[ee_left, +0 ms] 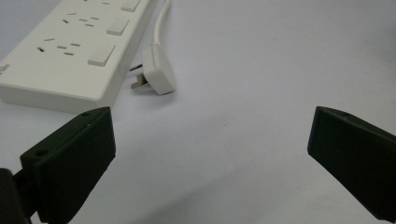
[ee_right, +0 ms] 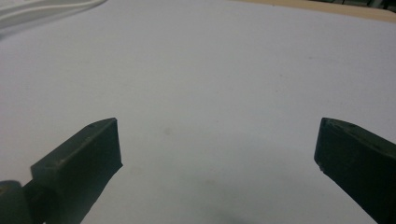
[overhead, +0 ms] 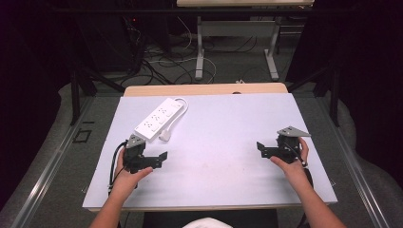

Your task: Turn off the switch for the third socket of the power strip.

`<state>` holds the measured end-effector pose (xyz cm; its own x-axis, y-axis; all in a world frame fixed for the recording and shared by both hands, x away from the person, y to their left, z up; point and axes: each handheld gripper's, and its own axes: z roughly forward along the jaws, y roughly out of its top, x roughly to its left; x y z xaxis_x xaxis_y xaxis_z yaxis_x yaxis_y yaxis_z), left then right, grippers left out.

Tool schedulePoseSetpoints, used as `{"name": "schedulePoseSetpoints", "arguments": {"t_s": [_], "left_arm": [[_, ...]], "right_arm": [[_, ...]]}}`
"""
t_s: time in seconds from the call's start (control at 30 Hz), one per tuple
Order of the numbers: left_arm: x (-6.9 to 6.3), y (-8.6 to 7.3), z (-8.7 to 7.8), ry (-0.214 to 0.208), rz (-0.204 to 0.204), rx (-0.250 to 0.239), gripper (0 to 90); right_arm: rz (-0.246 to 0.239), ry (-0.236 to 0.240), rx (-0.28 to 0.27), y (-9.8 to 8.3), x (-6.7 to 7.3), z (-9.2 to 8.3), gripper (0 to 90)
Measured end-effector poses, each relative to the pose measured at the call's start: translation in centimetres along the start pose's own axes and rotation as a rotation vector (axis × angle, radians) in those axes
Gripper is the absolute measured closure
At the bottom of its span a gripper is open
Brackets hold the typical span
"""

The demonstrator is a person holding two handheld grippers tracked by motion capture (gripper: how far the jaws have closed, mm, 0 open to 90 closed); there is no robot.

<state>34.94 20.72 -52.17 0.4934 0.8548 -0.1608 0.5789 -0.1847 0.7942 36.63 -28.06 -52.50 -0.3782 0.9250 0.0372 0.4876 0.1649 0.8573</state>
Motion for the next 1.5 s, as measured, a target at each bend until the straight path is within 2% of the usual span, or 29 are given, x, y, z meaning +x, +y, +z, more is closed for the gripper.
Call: {"name": "schedulePoseSetpoints", "arguments": {"t_s": [0.13,0.2,0.27,0.37,0.6,0.63,0.77,0.87,1.0,1.1,1.17,1.2,1.23,1.37,1.5], "left_arm": [[0.5,0.1,-0.6,0.005,-0.017,-0.006,1.3],[0.8,0.2,-0.9,0.004,-0.023,-0.017,2.0],[1.0,0.3,-1.0,0.002,-0.021,-0.013,2.2],[1.1,0.6,-1.3,-0.001,-0.043,-0.027,3.6],[0.9,0.9,-1.5,-0.011,-0.044,-0.022,4.7],[0.8,1.0,-1.4,-0.013,-0.044,-0.029,4.7],[0.8,1.3,-1.5,-0.023,-0.039,-0.018,4.7],[0.8,1.4,-1.4,-0.019,-0.048,-0.026,5.1],[0.9,1.7,-1.5,-0.022,-0.059,-0.010,6.0],[1.0,2.0,-1.6,-0.009,-0.061,-0.017,8.0],[1.0,2.4,-1.9,0.004,-0.072,-0.009,12.8],[1.0,2.4,-1.9,0.021,-0.075,-0.031,15.7],[1.0,2.5,-2.0,0.017,-0.080,-0.027,16.5],[1.1,3.0,-2.2,0.022,-0.091,-0.043,16.5],[1.2,3.4,-2.5,0.026,-0.090,-0.048,16.5]], "right_arm": [[-0.018,0.043,0.034,-0.4,0.5,-0.6,0.3],[-0.037,0.045,0.052,-0.5,0.8,-0.9,0.3],[-0.039,0.055,0.051,-0.6,1.0,-1.0,0.3],[-0.029,0.053,0.032,-0.5,1.2,-1.1,0.7],[-0.018,0.044,0.012,-0.6,1.1,-1.5,3.0],[-0.025,0.048,-0.012,-0.7,1.0,-1.6,3.1],[-0.018,0.045,-0.017,-0.6,1.0,-1.8,3.6],[-0.018,0.040,-0.018,-0.6,1.0,-1.9,3.6],[-0.019,0.049,-0.027,-0.7,1.0,-2.0,3.1],[-0.009,0.051,-0.025,-0.7,1.2,-2.1,3.1],[-0.005,0.050,-0.025,-0.7,1.3,-2.1,3.0],[-0.009,0.047,-0.026,-0.7,1.3,-2.1,3.0],[-0.010,0.040,-0.025,-0.7,1.4,-2.1,3.0],[-0.005,0.056,-0.022,-0.7,1.4,-2.1,3.0],[-0.005,0.054,-0.014,-0.8,1.5,-2.0,3.0]]}}
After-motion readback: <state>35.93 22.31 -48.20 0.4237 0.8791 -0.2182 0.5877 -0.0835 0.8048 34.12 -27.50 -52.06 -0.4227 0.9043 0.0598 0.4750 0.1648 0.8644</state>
